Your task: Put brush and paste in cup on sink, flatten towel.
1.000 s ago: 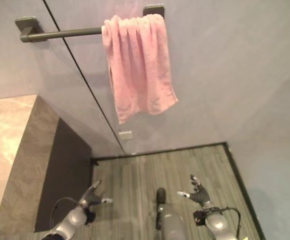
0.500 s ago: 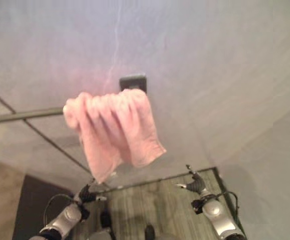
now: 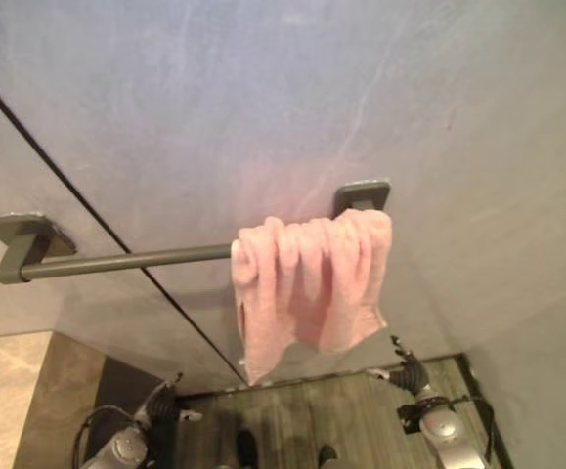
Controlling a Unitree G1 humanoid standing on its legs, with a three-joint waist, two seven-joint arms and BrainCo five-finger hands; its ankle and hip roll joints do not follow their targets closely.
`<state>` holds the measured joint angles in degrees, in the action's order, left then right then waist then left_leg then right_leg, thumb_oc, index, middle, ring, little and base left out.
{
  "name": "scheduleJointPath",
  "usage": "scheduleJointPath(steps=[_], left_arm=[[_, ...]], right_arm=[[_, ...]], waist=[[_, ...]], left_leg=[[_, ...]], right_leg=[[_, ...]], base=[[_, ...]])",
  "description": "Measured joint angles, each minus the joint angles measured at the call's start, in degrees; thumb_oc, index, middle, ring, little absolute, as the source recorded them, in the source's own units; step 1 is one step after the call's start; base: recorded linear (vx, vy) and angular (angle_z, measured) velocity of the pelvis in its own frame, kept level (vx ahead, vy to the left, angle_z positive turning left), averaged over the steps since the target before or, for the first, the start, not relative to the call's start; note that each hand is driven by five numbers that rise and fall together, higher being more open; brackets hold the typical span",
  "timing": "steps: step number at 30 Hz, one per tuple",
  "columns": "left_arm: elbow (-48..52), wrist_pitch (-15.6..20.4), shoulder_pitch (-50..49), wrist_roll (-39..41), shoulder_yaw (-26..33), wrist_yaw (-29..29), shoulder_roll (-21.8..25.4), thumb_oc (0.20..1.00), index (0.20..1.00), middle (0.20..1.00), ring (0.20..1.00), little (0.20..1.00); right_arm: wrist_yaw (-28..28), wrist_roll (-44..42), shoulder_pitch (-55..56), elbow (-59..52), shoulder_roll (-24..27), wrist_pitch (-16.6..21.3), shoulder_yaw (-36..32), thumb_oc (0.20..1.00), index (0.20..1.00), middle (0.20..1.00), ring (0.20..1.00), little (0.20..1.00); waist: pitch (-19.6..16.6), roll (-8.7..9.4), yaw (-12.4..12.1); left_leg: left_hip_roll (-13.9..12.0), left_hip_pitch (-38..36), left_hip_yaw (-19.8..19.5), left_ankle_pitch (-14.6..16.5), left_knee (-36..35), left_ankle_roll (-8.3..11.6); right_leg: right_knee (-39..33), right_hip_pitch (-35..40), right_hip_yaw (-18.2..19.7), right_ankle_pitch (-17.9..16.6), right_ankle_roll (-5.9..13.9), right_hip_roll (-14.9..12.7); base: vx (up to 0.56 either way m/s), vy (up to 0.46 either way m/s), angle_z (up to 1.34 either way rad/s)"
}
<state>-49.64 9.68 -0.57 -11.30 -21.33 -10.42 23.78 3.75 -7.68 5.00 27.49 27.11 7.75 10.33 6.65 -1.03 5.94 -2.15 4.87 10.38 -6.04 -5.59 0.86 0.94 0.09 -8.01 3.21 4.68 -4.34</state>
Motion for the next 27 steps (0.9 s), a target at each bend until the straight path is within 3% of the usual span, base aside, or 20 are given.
scheduleJointPath(steps=[2,4,5,6,7,9,12,14,15,16,18,19,20,23,27], left_arm=[[1.46,0.16,-0.20,0.08,0.19,0.27,0.82,1.000,1.000,1.000,1.000,1.000],[3.01,0.14,0.23,0.14,0.36,0.72,1.57,1.000,1.000,1.000,1.000,1.000],[3.91,0.19,0.30,0.13,0.42,0.76,1.99,1.000,1.000,1.000,1.000,1.000],[6.57,0.25,0.12,0.15,1.26,1.16,2.79,1.000,1.000,1.000,1.000,1.000],[7.70,0.59,-0.02,0.16,1.22,1.42,3.84,1.000,1.000,1.000,1.000,1.000],[7.84,0.63,-0.01,0.15,1.38,1.98,4.52,1.000,1.000,1.000,1.000,1.000],[8.07,0.60,-1.27,0.17,2.45,2.22,5.28,1.000,1.000,1.000,1.000,1.000],[9.63,0.34,-2.05,0.26,2.54,2.60,5.24,1.000,1.000,1.000,1.000,1.000],[11.07,0.35,-1.63,0.27,2.30,2.86,5.33,1.000,1.000,1.000,1.000,1.000],[13.64,0.43,2.23,0.80,1.71,3.14,5.59,1.000,1.000,1.000,1.000,1.000],[16.29,0.31,2.59,1.84,2.04,3.39,6.80,1.000,1.000,1.000,1.000,1.000],[17.63,0.24,1.76,1.85,2.04,3.51,7.47,1.000,1.000,1.000,1.000,1.000],[19.60,0.69,0.22,2.06,2.73,3.99,7.70,1.000,1.000,1.000,1.000,1.000],[20.46,1.31,1.13,2.46,2.93,4.56,7.39,1.000,1.000,1.000,1.000,1.000],[27.49,1.36,0.26,6.02,4.96,5.69,8.40,1.000,1.000,1.000,1.000,1.000]], right_arm=[[-0.05,-0.04,-2.14,-0.73,0.47,0.04,0.12,1.000,1.000,1.000,1.000,1.000],[0.20,-0.01,-3.93,-1.00,0.81,0.01,0.76,1.000,1.000,1.000,1.000,1.000],[0.16,0.01,-4.01,-1.11,0.83,-0.02,1.26,1.000,1.000,1.000,1.000,1.000],[-0.01,0.04,-3.62,-1.97,0.85,-0.10,2.29,1.000,1.000,1.000,1.000,1.000],[-0.16,0.12,-3.64,-2.50,0.70,0.29,2.71,1.000,1.000,1.000,1.000,1.000],[-0.11,0.14,-5.00,-2.87,0.88,0.40,2.60,1.000,1.000,1.000,1.000,1.000],[-0.02,0.15,-5.91,-2.86,1.18,0.42,2.39,1.000,1.000,1.000,1.000,1.000],[0.30,0.41,-5.44,-3.29,2.06,0.43,1.44,1.000,1.000,1.000,1.000,1.000],[0.92,0.66,-5.18,-3.21,2.71,0.43,0.78,1.000,1.000,1.000,1.000,1.000],[2.11,0.69,-5.15,-2.71,4.60,0.23,-0.94,1.000,1.000,1.000,1.000,1.000],[2.53,0.90,-7.42,-2.41,4.59,-0.42,-1.40,1.000,1.000,1.000,1.000,1.000],[2.54,1.37,-8.83,-2.46,4.47,-0.45,-1.38,1.000,1.000,1.000,1.000,1.000],[2.75,1.69,-9.73,-2.58,4.16,-0.27,-2.90,1.000,1.000,1.000,1.000,1.000],[3.90,1.65,-8.94,-2.64,4.49,-0.45,-7.02,1.000,1.000,1.000,1.000,1.000],[4.05,1.65,-6.17,-2.68,3.99,-0.76,-7.82,1.000,1.000,1.000,1.000,1.000]], waist=[[0.04,-0.20,-1.20],[0.84,0.08,-1.14],[0.96,0.32,-1.85],[0.95,0.91,-2.95],[0.66,2.26,-3.85],[0.80,2.45,-5.40],[0.94,2.26,-5.98],[1.75,1.14,-5.75],[2.25,0.52,-5.47],[3.24,1.18,-4.82],[4.62,3.21,-5.18],[4.95,3.77,-5.23],[5.02,3.51,-4.62],[5.66,0.22,-2.00],[5.70,0.54,-2.30]], left_leg=[[-0.35,3.04,2.48,0.03,0.07,-0.04],[-0.19,4.51,2.68,-1.50,0.68,-1.70],[-0.42,4.36,2.80,-1.63,0.48,-1.89],[-1.11,3.85,2.31,-1.37,0.87,-2.30],[-0.84,3.33,2.67,-1.53,0.68,-1.90],[-1.45,3.28,2.35,-1.84,0.72,-1.04],[-2.32,3.17,1.11,-2.48,0.65,0.06],[-2.25,4.36,-1.01,-3.09,1.63,1.29],[-2.24,5.59,-1.74,-4.15,2.20,2.66],[-1.35,9.42,-0.28,-11.89,0.71,13.48],[-3.24,9.27,6.75,-4.51,9.02,5.67],[-3.23,7.84,3.53,-1.93,11.41,4.72],[-2.91,1.83,-2.13,1.20,8.58,5.27],[-4.13,-5.24,-1.57,1.83,-0.12,4.91],[-3.30,-5.87,-1.81,3.54,0.16,3.77]], right_leg=[[0.60,-4.50,2.55,-0.51,0.78,-0.09],[0.26,-5.43,2.74,-2.02,0.72,0.25],[0.56,-5.20,2.57,-1.64,0.79,0.51],[3.53,-4.86,2.64,1.52,2.02,0.85],[2.51,-4.34,3.05,1.86,1.09,0.68],[0.62,-3.13,3.26,1.13,0.31,1.63],[-1.57,-1.23,2.21,0.07,-0.61,2.90],[-4.10,0.47,-0.25,-1.06,-1.16,3.82],[-3.73,0.22,-1.35,-1.35,-1.58,4.14],[-2.82,-2.24,-5.87,-1.98,-4.15,2.13],[-4.31,-2.28,-5.39,-3.70,-5.41,0.65],[-4.25,-2.13,-4.22,-4.06,-5.39,0.47],[-4.25,-1.71,-2.84,-4.46,-4.98,0.47],[-4.25,-0.95,-4.09,-4.79,-3.90,1.85],[-4.41,-0.75,-4.08,-5.86,-2.12,0.73]], base=[[-0.25,0.001,-0.48],[-0.18,-0.007,-0.07],[-0.11,-0.056,0.10],[-0.07,-0.070,0.04],[-0.10,-0.127,0.04],[-0.08,-0.146,0.03],[-0.09,-0.110,0.21],[-0.19,-0.092,0.49],[-0.17,-0.020,1.29],[-0.13,0.031,1.19],[-0.05,0.103,0.38],[0.03,0.155,-0.50],[0.05,0.156,-0.35],[0.05,0.128,0.06],[0.03,0.149,0.03]])
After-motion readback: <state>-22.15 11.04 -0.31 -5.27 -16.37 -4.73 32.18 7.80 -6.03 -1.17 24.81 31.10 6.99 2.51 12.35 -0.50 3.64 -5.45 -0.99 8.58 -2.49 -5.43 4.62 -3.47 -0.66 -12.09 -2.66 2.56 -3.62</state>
